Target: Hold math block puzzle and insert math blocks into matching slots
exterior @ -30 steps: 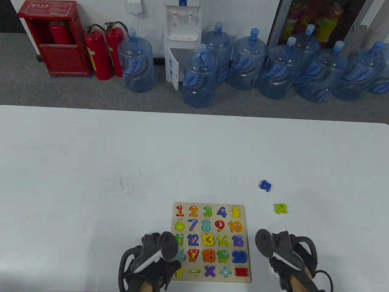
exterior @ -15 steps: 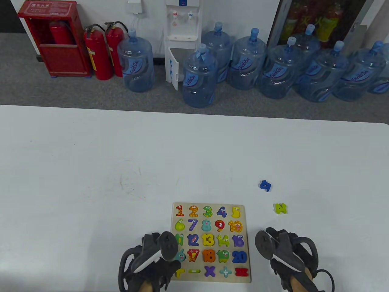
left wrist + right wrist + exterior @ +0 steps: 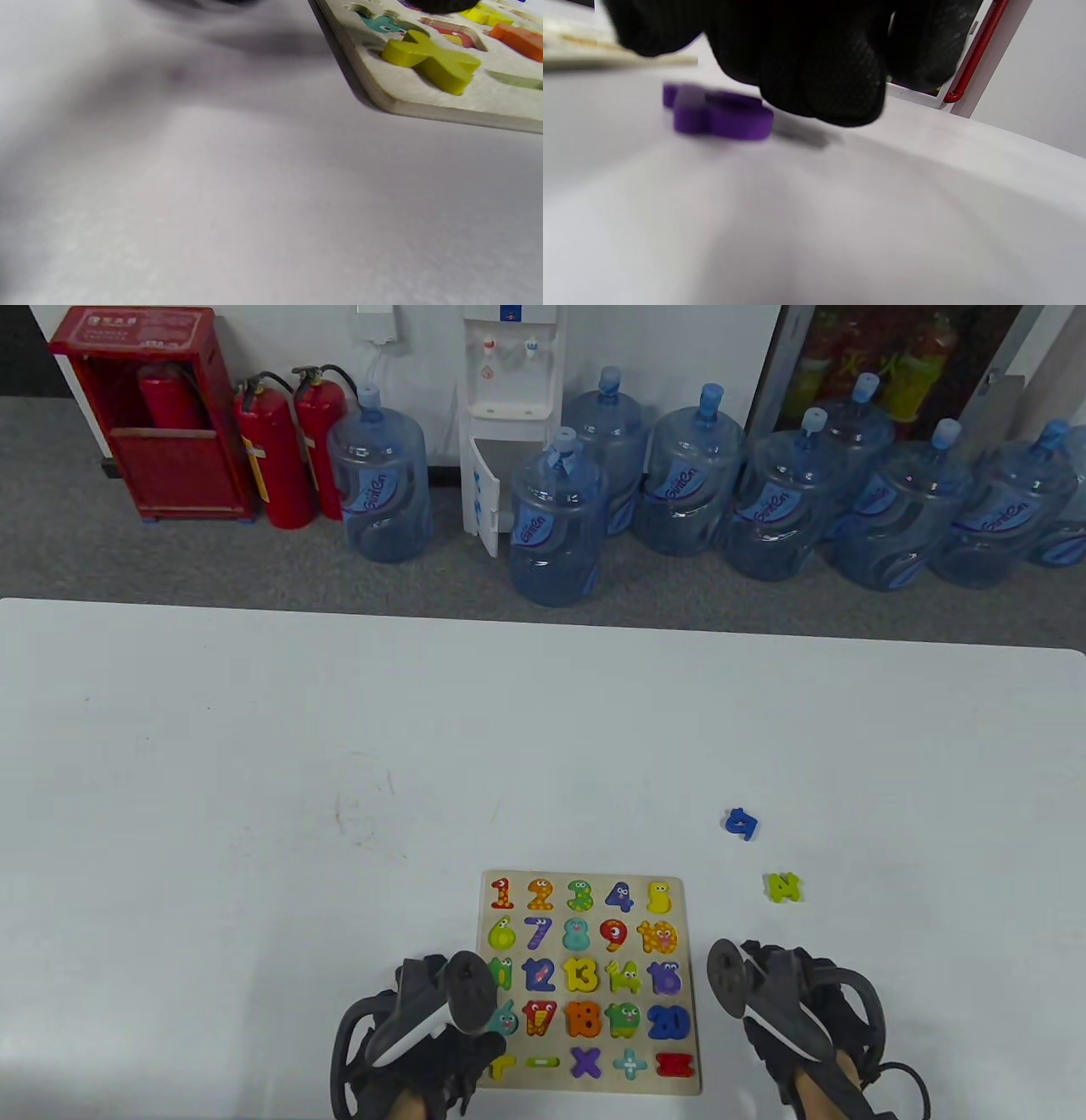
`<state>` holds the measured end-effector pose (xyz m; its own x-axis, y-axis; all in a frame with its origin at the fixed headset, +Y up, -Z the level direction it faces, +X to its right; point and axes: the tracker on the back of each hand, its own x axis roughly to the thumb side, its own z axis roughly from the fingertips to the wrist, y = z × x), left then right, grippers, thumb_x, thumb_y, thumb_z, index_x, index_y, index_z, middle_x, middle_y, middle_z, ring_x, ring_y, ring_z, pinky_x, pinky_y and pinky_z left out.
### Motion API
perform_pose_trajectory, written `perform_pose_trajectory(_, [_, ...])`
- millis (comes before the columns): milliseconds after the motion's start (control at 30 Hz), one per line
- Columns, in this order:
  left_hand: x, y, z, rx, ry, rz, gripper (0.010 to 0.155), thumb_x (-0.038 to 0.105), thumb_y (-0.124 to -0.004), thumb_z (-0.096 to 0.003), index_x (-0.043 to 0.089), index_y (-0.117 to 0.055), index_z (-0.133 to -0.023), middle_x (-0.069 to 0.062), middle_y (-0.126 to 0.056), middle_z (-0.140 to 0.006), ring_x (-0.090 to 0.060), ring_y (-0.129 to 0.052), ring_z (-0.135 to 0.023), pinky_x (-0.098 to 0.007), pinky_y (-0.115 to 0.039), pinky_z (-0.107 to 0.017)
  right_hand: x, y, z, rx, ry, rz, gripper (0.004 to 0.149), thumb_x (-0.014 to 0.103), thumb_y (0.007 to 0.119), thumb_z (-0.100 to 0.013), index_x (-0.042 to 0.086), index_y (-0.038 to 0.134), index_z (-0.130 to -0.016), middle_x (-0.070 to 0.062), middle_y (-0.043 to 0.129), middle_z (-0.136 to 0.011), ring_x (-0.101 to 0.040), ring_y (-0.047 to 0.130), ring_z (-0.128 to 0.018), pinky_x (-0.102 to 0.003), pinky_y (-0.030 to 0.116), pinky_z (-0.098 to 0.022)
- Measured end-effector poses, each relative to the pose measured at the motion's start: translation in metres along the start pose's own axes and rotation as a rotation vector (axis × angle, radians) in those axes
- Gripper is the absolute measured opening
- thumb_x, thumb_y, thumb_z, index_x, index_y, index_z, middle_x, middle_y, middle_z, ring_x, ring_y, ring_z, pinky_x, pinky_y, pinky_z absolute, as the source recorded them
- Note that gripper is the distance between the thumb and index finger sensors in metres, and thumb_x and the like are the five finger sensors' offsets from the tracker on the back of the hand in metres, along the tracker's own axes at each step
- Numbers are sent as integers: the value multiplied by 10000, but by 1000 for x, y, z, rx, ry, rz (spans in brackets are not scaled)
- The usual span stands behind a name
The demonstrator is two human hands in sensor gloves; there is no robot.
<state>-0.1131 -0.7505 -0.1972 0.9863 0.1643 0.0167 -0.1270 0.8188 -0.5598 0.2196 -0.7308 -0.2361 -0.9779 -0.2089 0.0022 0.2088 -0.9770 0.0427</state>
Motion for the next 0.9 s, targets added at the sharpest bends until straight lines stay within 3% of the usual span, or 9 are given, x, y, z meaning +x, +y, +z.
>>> perform_pose_trajectory(100, [0,0,0,-1,0,1,863,561,-621,-381,196,-216,-1050,-134,-181,-1083,-474,-217,-1023,-660,-379,-735,-4,-4,6,22,-94,-81,617,253,801,-295,306,678,-897,14,712,-944,-206,838,-780,-461,693,-648])
perform_pose_trajectory(233, [0,0,0,-1,1,0,862,561,-621,-382,197,-216,-1049,-134,-182,-1083,-474,-217,-1023,-660,-378,-735,-1,3,4,56,-121,11,753,239,896,-229,390,609,-908,95,573,-1026,-218,769,-875,-461,666,-680])
perform_pose_trajectory(367, [0,0,0,-1,1,0,863,561,-621,-381,195,-215,-1050,-134,-180,-1083,-473,-216,-1023,-660,-378,-735,2,11,-1,104,-126,38,689,252,890,-220,399,678,-860,109,669,-971,-194,804,-838,-443,689,-664])
perform_pose_trajectory(433, [0,0,0,-1,1,0,863,561,-622,-381,196,-216,-1049,-135,-182,-1083,-472,-217,-1024,-660,-378,-735,4,11,-1,47,-119,24,651,273,892,-219,378,726,-839,99,740,-924,-170,858,-778,-438,704,-653])
perform_pose_trajectory(667, [0,0,0,-1,1,2,863,561,-621,-381,196,-215,-1050,-133,-182,-1083,-472,-216,-1024,-660,-379,-735,7,10,-3,21,-110,21,649,312,859,-237,303,721,-872,20,775,-902,-172,884,-737,-446,710,-645])
perform_pose_trajectory(900, [0,0,0,0,1,6,862,561,-621,-381,195,-217,-1049,-131,-184,-1083,-470,-218,-1023,-658,-379,-735,29,-9,1,-44,-194,-105,649,319,854,-249,300,713,-882,19,766,-913,-177,877,-749,-451,704,-651])
